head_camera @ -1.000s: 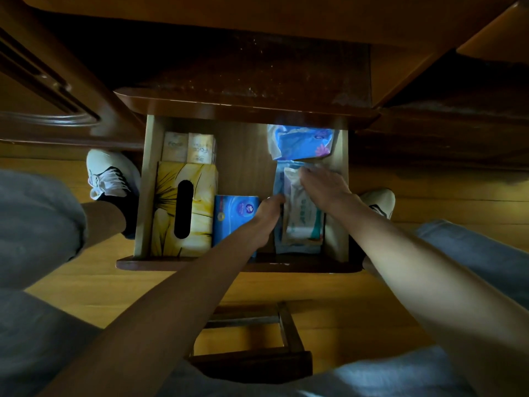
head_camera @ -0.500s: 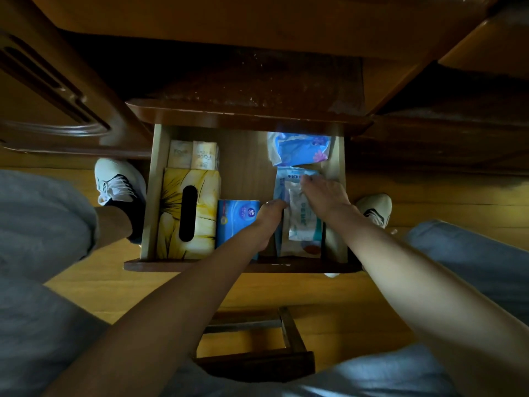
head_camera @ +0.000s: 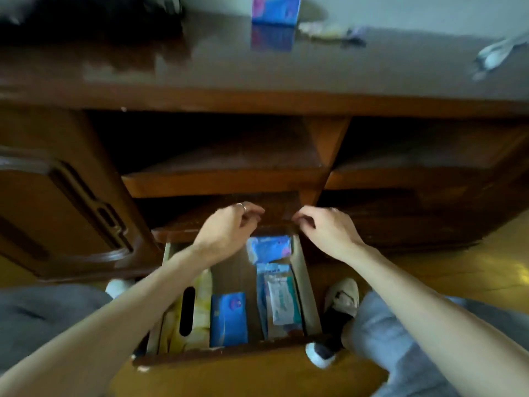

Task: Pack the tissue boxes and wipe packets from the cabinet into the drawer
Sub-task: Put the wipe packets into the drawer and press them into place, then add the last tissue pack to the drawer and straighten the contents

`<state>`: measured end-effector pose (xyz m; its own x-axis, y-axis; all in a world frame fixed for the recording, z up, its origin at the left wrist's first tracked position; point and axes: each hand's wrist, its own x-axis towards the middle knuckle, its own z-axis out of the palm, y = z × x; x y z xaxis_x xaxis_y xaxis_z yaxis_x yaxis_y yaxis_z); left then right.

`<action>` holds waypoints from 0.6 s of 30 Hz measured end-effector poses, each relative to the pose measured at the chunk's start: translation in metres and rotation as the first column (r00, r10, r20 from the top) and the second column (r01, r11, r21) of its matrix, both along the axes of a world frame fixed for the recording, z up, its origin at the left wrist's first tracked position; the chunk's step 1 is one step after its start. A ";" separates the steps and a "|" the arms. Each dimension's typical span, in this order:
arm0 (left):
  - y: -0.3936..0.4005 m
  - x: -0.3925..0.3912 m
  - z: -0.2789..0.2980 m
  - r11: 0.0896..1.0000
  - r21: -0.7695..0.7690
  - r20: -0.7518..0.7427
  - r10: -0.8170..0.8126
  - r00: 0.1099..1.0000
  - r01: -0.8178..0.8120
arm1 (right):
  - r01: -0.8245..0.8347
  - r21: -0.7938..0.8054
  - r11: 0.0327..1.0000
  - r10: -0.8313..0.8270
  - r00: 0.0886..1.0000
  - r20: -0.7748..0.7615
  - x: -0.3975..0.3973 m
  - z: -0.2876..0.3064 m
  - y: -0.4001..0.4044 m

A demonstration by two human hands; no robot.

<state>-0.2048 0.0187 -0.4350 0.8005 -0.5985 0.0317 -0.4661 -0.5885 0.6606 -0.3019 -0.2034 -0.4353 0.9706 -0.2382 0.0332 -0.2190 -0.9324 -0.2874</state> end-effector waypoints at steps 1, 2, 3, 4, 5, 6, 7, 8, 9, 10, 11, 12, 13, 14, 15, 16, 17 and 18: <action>0.006 0.001 0.029 0.999 -0.006 0.159 -0.045 0.986 0.047 | -0.017 0.013 1.000 0.016 0.997 0.070 0.000 0.018 -0.003; 0.012 0.001 0.062 0.994 -0.038 0.310 -0.089 0.946 0.106 | -0.023 0.029 0.999 0.018 0.988 0.154 -0.003 0.043 -0.006; 0.017 0.001 0.095 0.986 -0.063 0.453 -0.107 0.885 0.151 | -0.021 0.038 0.999 0.011 0.971 0.238 -0.006 0.066 -0.010; 0.018 0.003 0.126 0.978 -0.084 0.566 -0.110 0.817 0.190 | -0.036 0.042 0.998 0.021 0.950 0.313 -0.006 0.089 -0.014; 0.017 0.011 0.154 0.973 -0.095 0.654 -0.098 0.750 0.210 | -0.044 0.023 0.999 0.032 0.925 0.379 -0.003 0.112 -0.019; 0.013 0.020 0.178 0.974 -0.097 0.706 -0.079 0.704 0.206 | -0.042 -0.009 0.999 0.041 0.896 0.442 0.001 0.135 -0.023; 0.007 0.032 0.197 0.979 -0.102 0.725 -0.047 0.688 0.175 | -0.027 -0.050 0.998 0.048 0.869 0.493 0.006 0.154 -0.027; 0.000 0.047 0.211 0.986 -0.106 0.722 -0.013 0.692 0.129 | -0.004 -0.084 0.996 0.049 0.843 0.536 0.013 0.170 -0.033; -0.008 0.064 0.220 0.993 -0.089 0.702 0.007 0.712 0.079 | 0.025 -0.105 0.994 0.039 0.827 0.561 0.022 0.182 -0.039; -0.016 0.081 0.226 0.998 -0.058 0.673 0.015 0.740 0.032 | 0.051 -0.106 0.993 0.018 0.824 0.566 0.032 0.193 -0.045; -0.024 0.099 0.228 1.000 -0.024 0.648 0.024 0.761 -0.011 | 0.068 -0.093 0.993 -0.006 0.837 0.547 0.043 0.202 -0.051; -0.031 0.115 0.229 0.999 0.003 0.631 0.033 0.775 -0.045 | 0.070 -0.067 0.995 -0.027 0.861 0.509 0.058 0.208 -0.057; -0.038 0.131 0.227 0.997 0.024 0.619 0.040 0.784 -0.070 | 0.074 -0.038 0.997 -0.049 0.890 0.452 0.073 0.211 -0.063; -0.044 0.145 0.223 0.995 0.042 0.605 0.047 0.795 -0.090 | 0.085 -0.020 0.996 -0.071 0.920 0.386 0.090 0.213 -0.069; -0.051 0.157 0.218 0.993 0.061 0.589 0.048 0.807 -0.104 | 0.103 -0.032 0.994 -0.087 0.942 0.325 0.107 0.213 -0.075; -0.058 0.168 0.213 0.990 0.081 0.576 0.045 0.816 -0.112 | 0.122 -0.067 0.990 -0.098 0.955 0.281 0.125 0.212 -0.080; -0.065 0.178 0.208 0.988 0.100 0.570 0.043 0.820 -0.121 | 0.137 -0.104 0.985 -0.107 0.962 0.252 0.143 0.211 -0.086; -0.071 0.188 0.204 0.985 0.114 0.577 0.043 0.816 -0.132 | 0.149 -0.135 0.980 -0.115 0.966 0.230 0.163 0.211 -0.091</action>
